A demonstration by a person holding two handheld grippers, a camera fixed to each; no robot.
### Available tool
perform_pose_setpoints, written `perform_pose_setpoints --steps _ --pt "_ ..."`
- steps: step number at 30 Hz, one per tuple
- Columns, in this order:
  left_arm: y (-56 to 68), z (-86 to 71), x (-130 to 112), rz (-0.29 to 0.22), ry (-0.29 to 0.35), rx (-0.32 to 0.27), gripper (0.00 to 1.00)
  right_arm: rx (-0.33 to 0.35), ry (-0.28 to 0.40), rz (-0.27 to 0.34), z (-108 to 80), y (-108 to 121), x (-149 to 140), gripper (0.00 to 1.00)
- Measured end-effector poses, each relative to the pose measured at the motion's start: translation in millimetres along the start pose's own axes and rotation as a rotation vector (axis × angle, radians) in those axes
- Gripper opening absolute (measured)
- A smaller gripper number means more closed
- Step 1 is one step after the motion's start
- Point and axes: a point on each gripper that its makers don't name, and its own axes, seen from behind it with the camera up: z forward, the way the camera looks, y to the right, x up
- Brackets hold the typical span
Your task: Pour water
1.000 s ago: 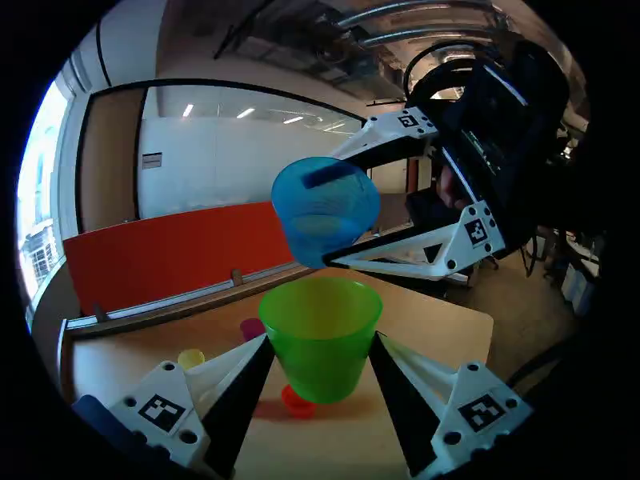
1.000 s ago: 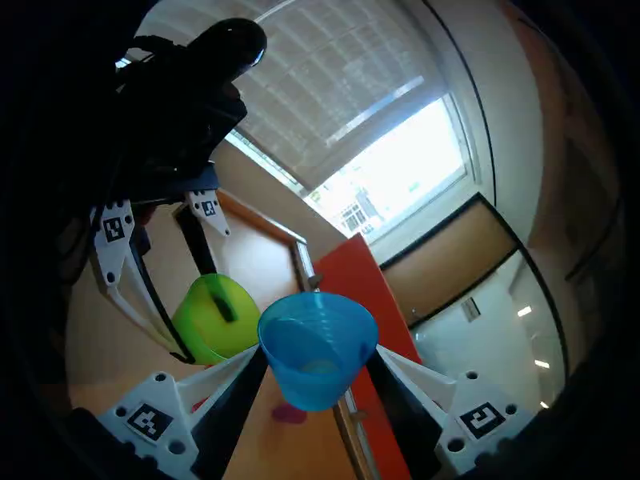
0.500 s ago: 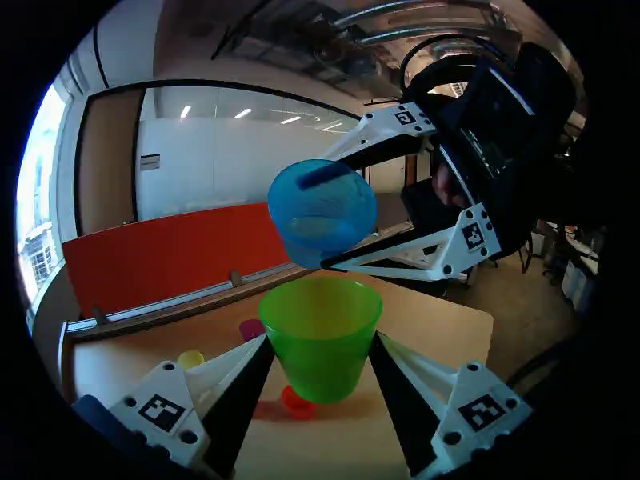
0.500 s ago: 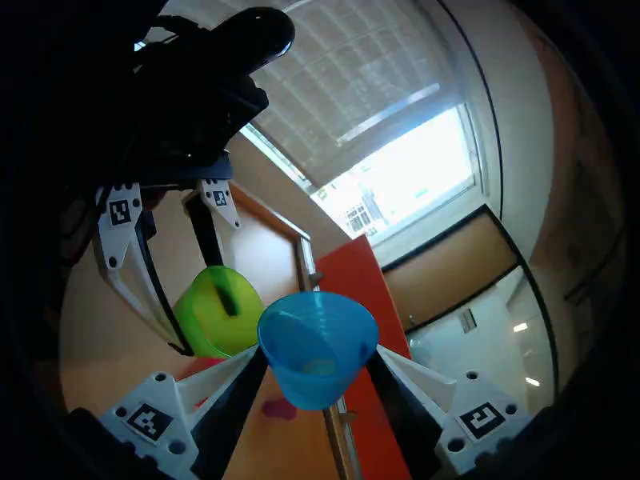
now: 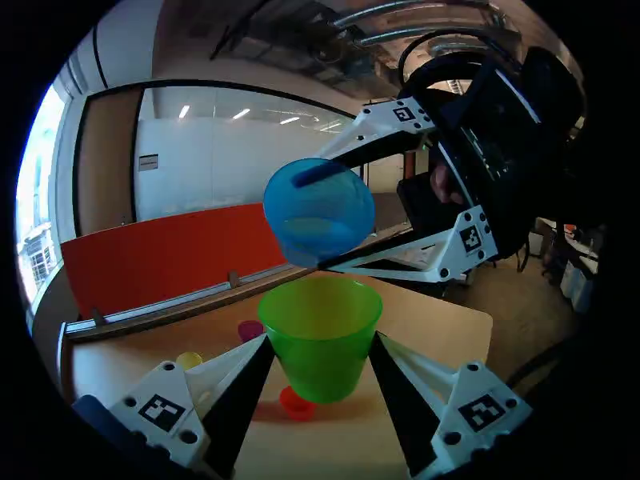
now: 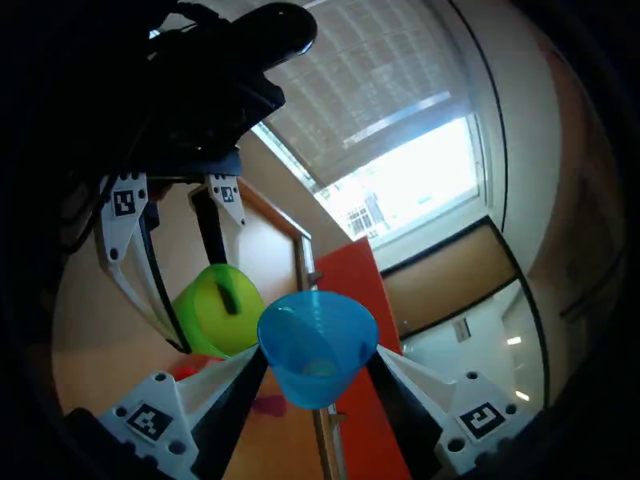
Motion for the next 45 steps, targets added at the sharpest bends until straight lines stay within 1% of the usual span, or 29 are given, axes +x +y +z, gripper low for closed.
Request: perform_pose_setpoints --steps 6,24,45 --pt "-1.2 0.5 0.1 -0.004 0.002 0.002 0.81 -0.002 -0.002 -0.036 0.9 1.4 -0.7 0.88" --pt "-3.6 2.9 -0.4 -0.005 0.004 0.006 0.81 -0.001 0.005 -0.065 1.7 4.1 2.8 0.88" --pt "-3.7 5.6 2.2 -0.004 0.006 0.004 0.81 -0.007 0.002 -0.127 1.6 7.7 1.2 0.88"
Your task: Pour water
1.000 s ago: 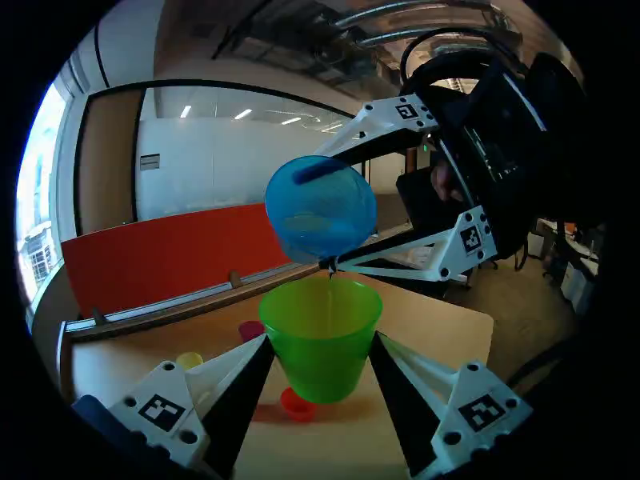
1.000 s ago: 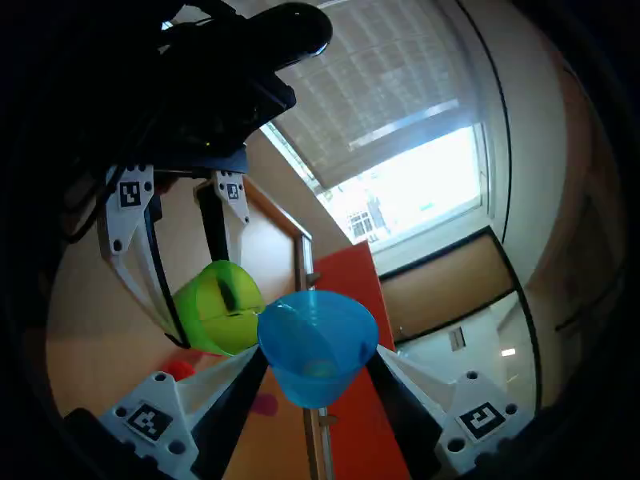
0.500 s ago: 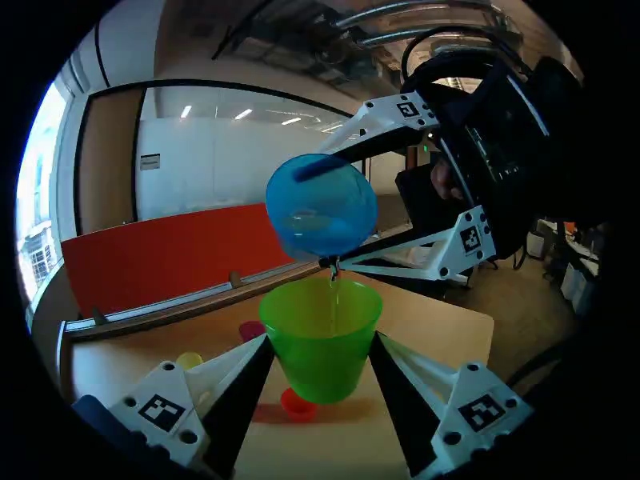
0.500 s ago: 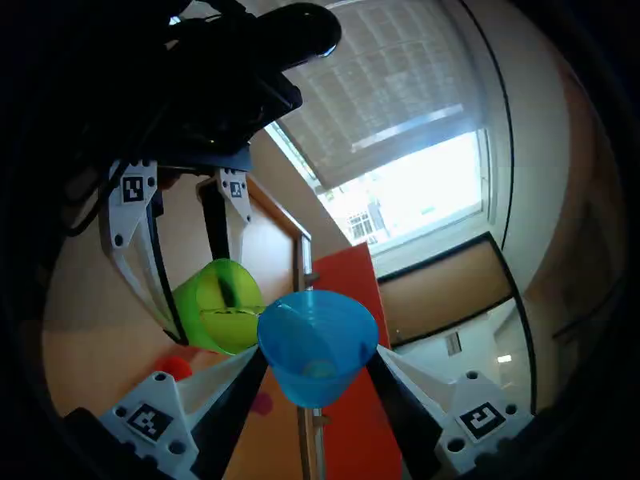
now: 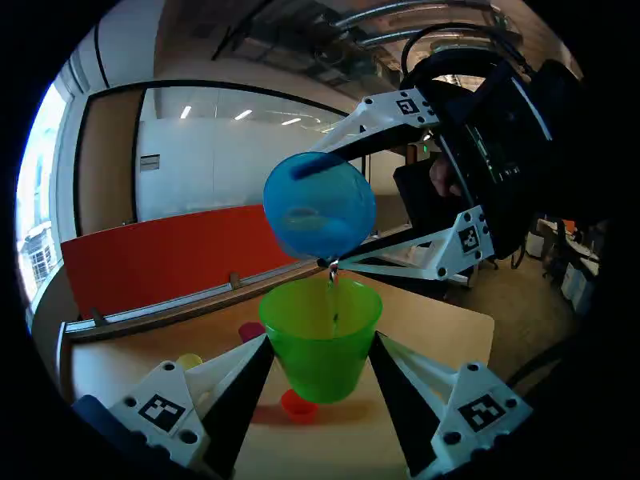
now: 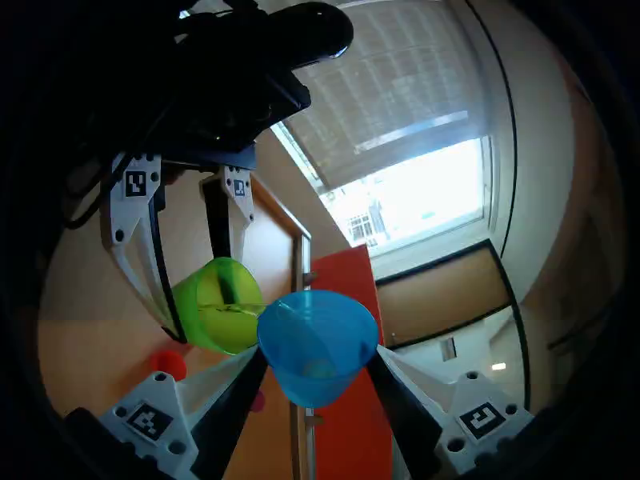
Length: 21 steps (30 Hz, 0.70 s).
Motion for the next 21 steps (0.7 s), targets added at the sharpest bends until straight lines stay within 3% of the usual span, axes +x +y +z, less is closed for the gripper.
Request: perform_pose_setpoints --steps 21 --pt "1.7 -1.7 -1.8 0.004 -0.008 -0.002 0.81 -0.015 0.002 -0.046 2.3 4.9 -1.7 0.88"
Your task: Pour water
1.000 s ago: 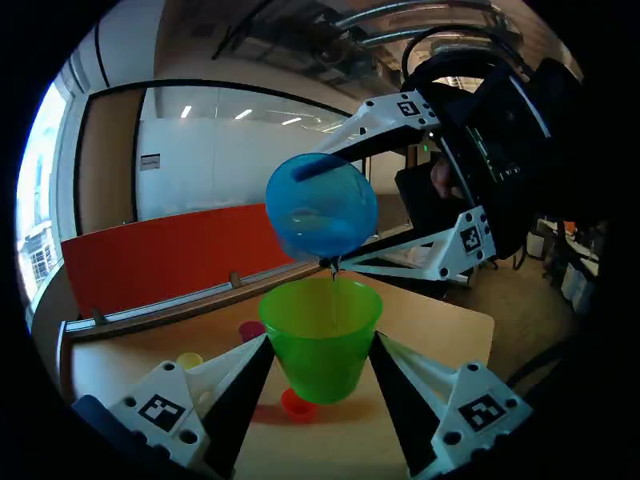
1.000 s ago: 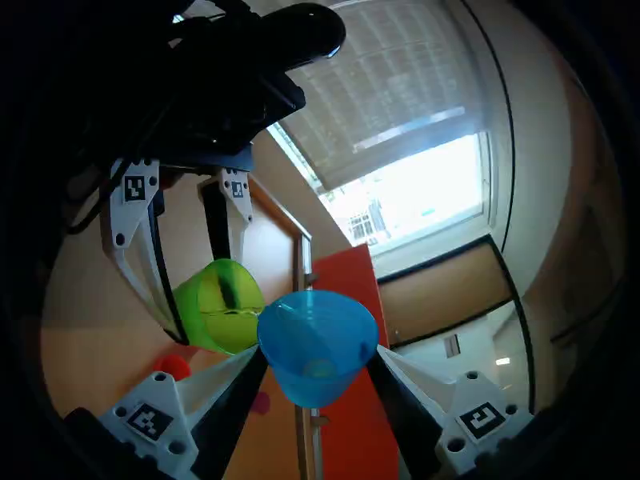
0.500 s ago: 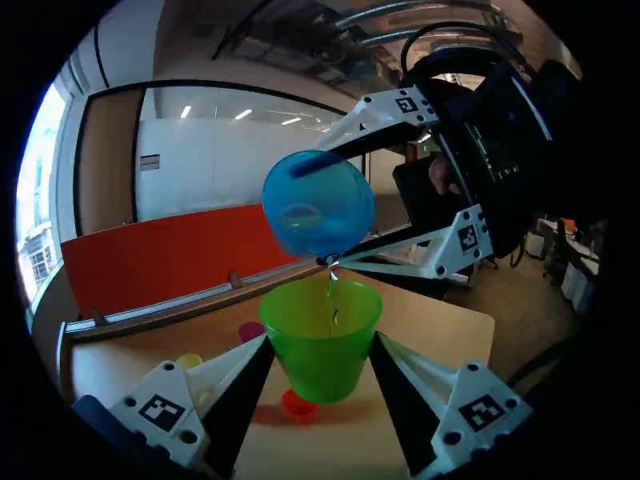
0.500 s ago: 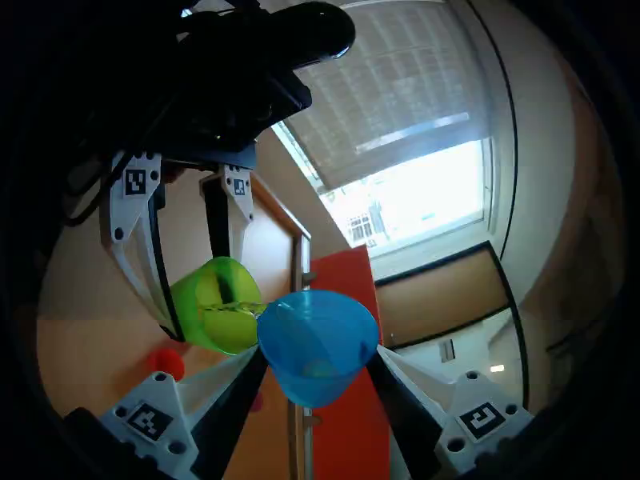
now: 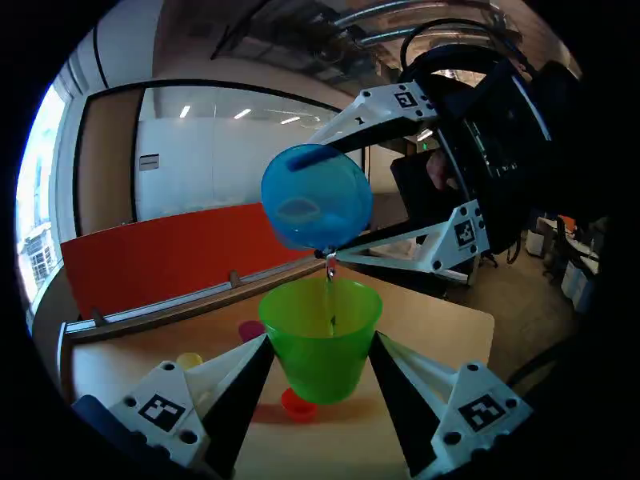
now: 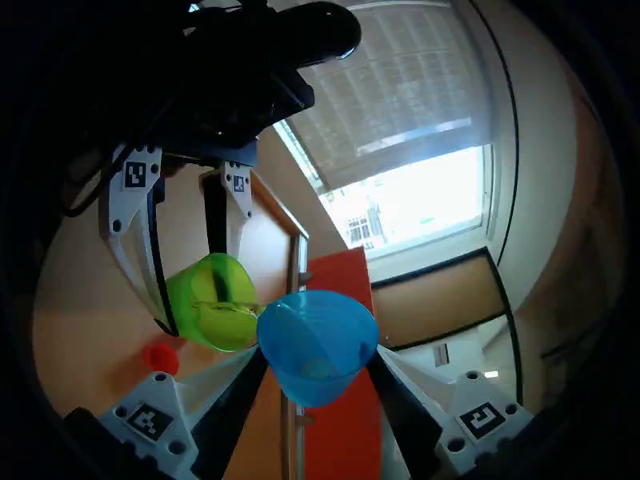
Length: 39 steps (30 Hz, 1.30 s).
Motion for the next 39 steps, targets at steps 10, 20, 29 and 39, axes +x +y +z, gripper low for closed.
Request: perform_pose_setpoints --steps 10,20,29,39 --pt "2.8 -0.4 -0.4 0.005 -0.004 -0.004 0.81 -0.002 0.000 -0.010 -0.8 -0.2 -1.0 0.88" --pt "4.1 0.6 -4.6 0.007 -0.010 -0.004 0.81 -0.006 0.001 -0.030 -2.3 0.9 -1.9 0.88" --pt "5.0 1.0 -7.4 0.010 -0.013 -0.003 0.81 -0.004 0.005 -0.046 -1.5 -1.8 -1.4 0.88" --pt "4.9 0.8 -7.0 0.009 -0.012 -0.001 0.81 -0.006 0.004 -0.067 -2.4 -3.1 0.3 0.88"
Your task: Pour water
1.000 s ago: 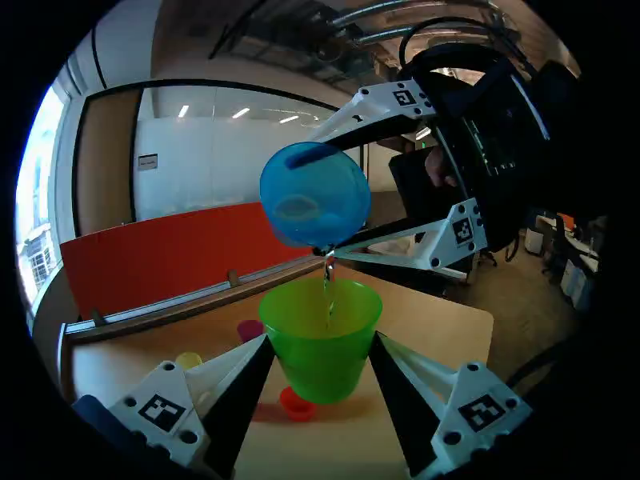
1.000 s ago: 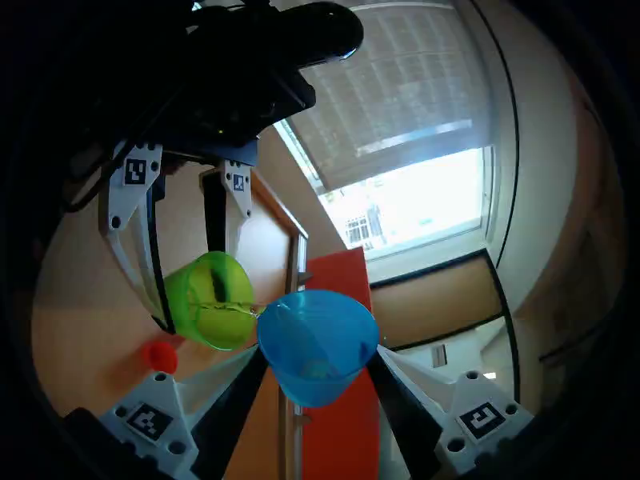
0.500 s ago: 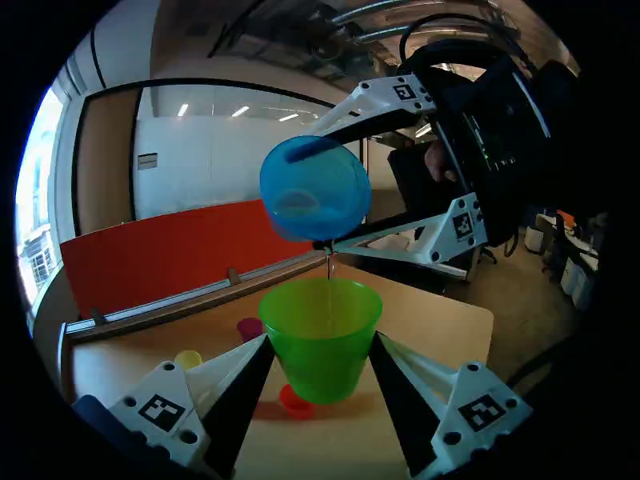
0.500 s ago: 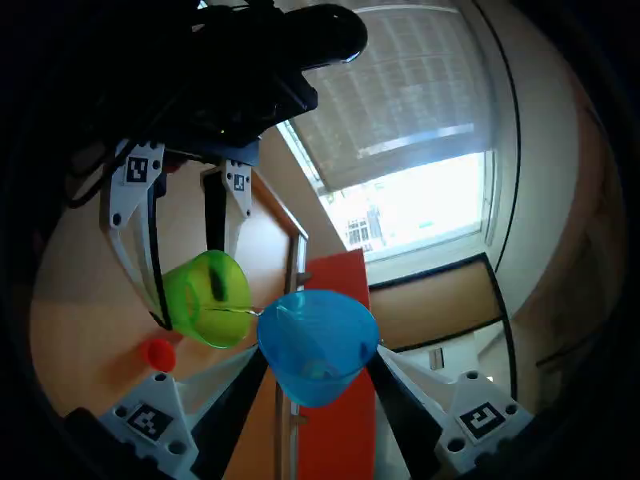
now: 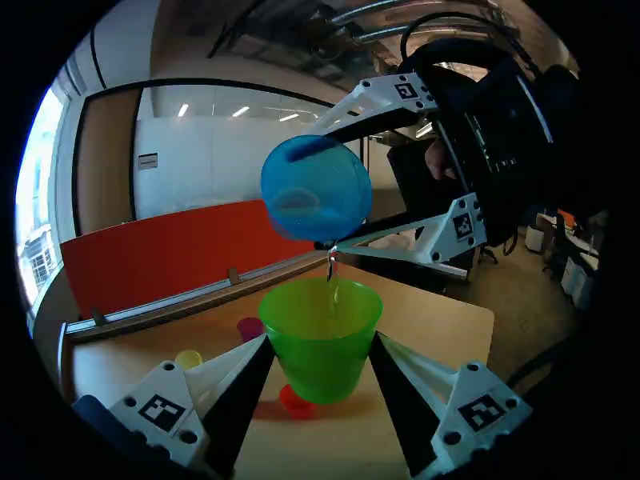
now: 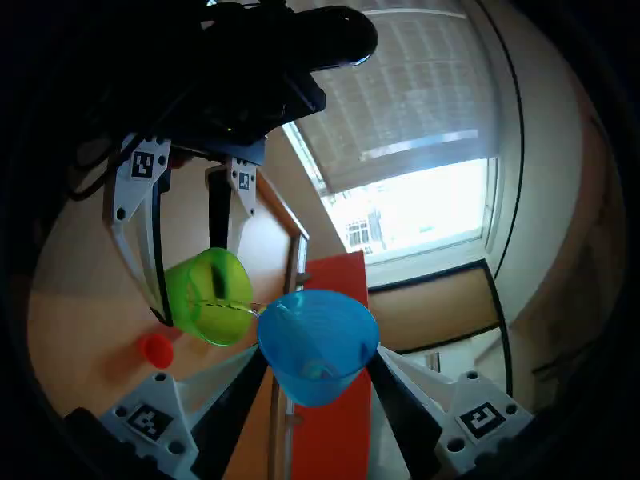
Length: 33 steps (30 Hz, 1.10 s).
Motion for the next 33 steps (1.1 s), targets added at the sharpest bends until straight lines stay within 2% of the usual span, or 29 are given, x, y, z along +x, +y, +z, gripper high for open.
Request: perform_pose_setpoints --steps 17,33 --pt "-3.3 2.3 -0.9 0.002 -0.003 0.005 0.81 0.001 0.004 -0.018 -0.1 -0.9 2.9 0.88" --pt "-8.4 5.4 1.7 0.002 -0.002 0.008 0.81 0.002 0.001 -0.060 4.7 -1.6 0.6 0.88"
